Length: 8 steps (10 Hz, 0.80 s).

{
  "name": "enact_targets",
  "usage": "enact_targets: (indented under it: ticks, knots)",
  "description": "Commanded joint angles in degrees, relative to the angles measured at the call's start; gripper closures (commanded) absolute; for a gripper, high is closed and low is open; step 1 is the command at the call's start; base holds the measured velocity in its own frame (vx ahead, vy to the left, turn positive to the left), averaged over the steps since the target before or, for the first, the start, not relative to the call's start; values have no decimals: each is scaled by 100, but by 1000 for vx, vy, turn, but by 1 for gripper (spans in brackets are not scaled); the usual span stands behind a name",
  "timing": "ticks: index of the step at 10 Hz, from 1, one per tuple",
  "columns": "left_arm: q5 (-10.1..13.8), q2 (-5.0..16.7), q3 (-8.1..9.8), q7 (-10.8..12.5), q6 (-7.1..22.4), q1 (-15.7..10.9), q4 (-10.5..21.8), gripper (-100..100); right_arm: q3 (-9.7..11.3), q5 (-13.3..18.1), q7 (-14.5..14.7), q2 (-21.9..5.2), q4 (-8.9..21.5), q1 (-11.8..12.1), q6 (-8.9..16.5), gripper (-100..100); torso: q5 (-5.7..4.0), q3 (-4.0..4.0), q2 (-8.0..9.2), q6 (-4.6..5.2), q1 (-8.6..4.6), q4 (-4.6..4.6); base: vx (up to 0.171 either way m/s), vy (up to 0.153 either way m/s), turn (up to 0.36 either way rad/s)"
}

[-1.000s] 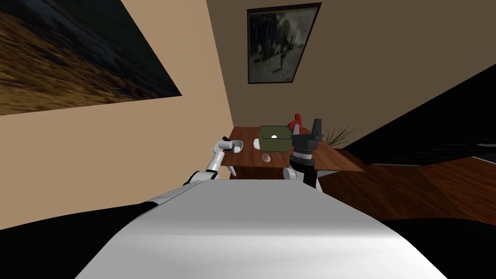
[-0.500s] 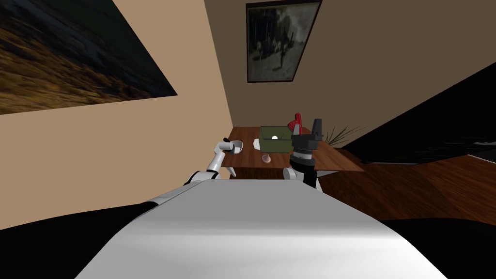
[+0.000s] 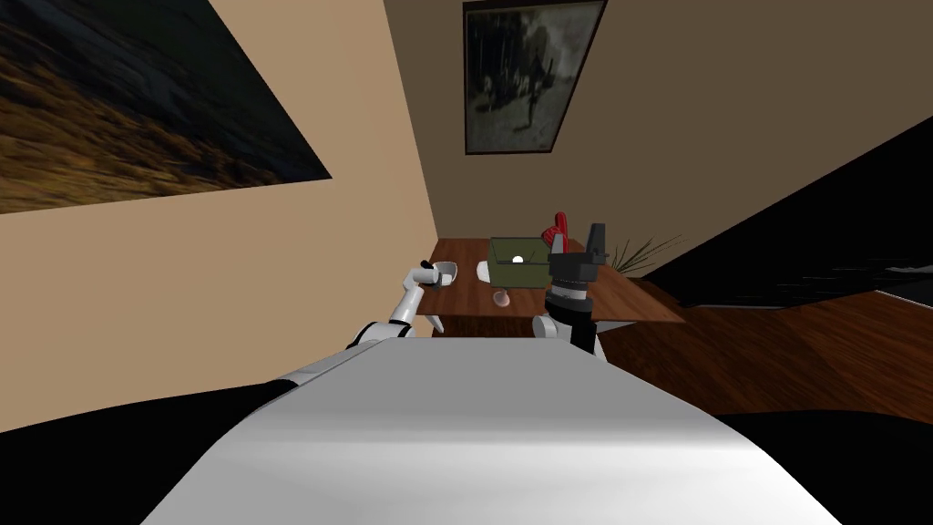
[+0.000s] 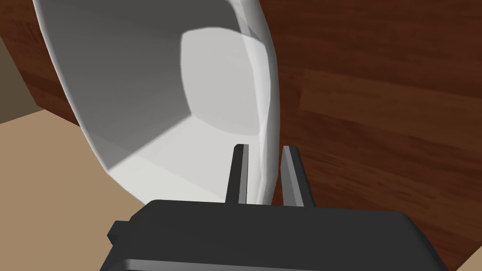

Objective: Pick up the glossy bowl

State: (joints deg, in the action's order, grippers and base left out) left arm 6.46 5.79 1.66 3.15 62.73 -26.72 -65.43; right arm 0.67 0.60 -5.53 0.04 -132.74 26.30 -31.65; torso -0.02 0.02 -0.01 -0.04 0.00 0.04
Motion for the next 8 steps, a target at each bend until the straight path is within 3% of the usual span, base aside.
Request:
enact_targets:
  ticks: [1, 2, 3, 4, 6, 7, 8]
  knots:
    - [0, 0, 0, 0, 0, 0, 0, 100, 0, 0, 0, 0, 0, 0, 0, 0, 0, 0, 0, 0, 0, 0, 0, 0, 0]
    - [0, 0, -1, -1, 2, 4, 3, 100, 0, 0, 0, 0, 0, 0, 0, 0, -1, 3, 3, 0, 0, 3, 0, 0, 0]
    - [-1, -1, -1, -1, 3, 6, 5, 0, 0, 0, 0, 0, 0, 0, 0, 0, -1, 6, 6, 0, -1, 6, 0, 0, 0]
    - [39, 32, 6, -24, 171, -11, -175, 100, 0, 0, 0, 0, 0, 0, 0, 0, -2, 8, 8, 0, -1, 8, -22, -13, 51]
    - [93, 72, 12, -61, 397, -15, -387, 100, 0, 0, 0, 0, 0, 0, 0, 0, -7, 23, 28, -2, -10, 19, -32, -22, 42]
    - [79, 64, 14, -49, 318, -12, -313, 100, 0, 0, 0, 0, 0, 0, 0, 0, -8, 27, 33, -1, -11, 22, -13, -8, 9]
    - [83, 66, 15, -53, 339, -12, -319, 0, 0, 0, 0, 0, 0, 0, 0, 0, -8, 27, 31, 0, -10, 22, 0, 0, 0]
